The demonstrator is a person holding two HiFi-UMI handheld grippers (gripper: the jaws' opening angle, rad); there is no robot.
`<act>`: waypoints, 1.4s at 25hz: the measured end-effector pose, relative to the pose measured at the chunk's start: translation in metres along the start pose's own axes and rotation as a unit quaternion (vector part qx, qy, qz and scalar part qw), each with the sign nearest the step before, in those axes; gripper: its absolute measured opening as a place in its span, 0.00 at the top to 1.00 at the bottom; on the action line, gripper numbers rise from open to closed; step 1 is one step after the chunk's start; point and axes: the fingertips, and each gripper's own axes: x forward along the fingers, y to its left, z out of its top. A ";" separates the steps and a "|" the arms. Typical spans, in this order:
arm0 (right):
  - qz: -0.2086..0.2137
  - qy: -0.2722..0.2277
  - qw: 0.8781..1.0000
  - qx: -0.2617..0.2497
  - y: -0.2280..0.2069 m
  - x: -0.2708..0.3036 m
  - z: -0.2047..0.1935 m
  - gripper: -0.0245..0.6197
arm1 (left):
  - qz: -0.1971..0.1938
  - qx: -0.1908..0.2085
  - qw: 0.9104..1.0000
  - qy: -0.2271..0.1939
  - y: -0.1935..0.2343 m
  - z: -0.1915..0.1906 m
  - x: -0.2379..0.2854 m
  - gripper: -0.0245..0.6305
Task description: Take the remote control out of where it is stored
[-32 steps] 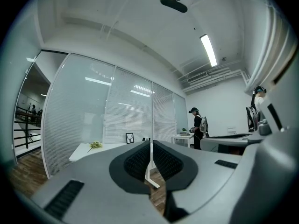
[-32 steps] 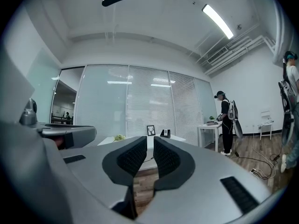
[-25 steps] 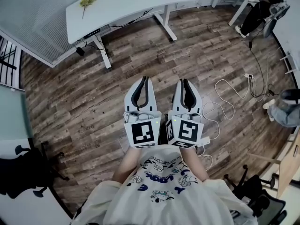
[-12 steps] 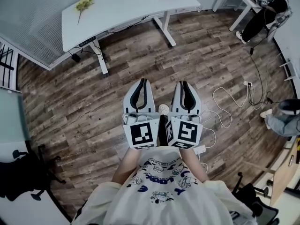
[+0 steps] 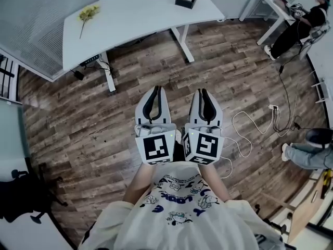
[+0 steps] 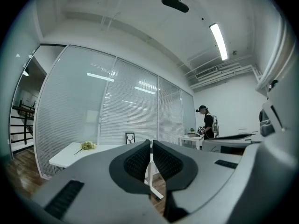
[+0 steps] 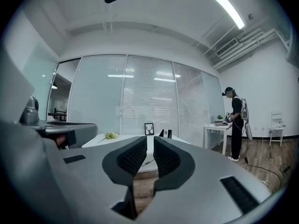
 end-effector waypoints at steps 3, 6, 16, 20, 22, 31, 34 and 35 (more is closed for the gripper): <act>0.005 -0.002 1.000 0.002 -0.022 0.031 0.008 0.87 | 0.004 0.006 1.000 0.000 -0.010 0.004 0.036 0.92; 0.012 -0.004 1.000 0.003 -0.041 0.058 0.012 0.87 | 0.010 0.006 1.000 -0.003 -0.018 0.006 0.066 0.92; 0.017 0.000 1.000 0.019 -0.084 0.118 0.014 0.87 | 0.010 0.022 1.000 0.010 -0.040 0.002 0.134 0.92; 0.016 0.006 0.999 0.028 -0.091 0.142 0.009 0.87 | 0.006 0.021 1.000 0.013 -0.042 -0.003 0.159 0.92; 0.016 0.007 0.999 0.031 -0.094 0.155 0.008 0.87 | 0.003 0.029 0.999 0.022 -0.042 -0.007 0.171 0.92; 0.007 0.006 1.000 0.027 -0.111 0.230 0.010 0.87 | -0.005 0.015 1.000 0.006 -0.032 -0.010 0.252 0.92; 0.002 0.004 1.000 0.025 -0.117 0.261 0.014 0.87 | -0.008 0.012 1.000 0.006 -0.027 -0.012 0.284 0.92; 0.001 0.005 1.000 0.024 -0.119 0.272 0.015 0.87 | -0.010 0.014 1.000 0.012 -0.025 -0.014 0.295 0.92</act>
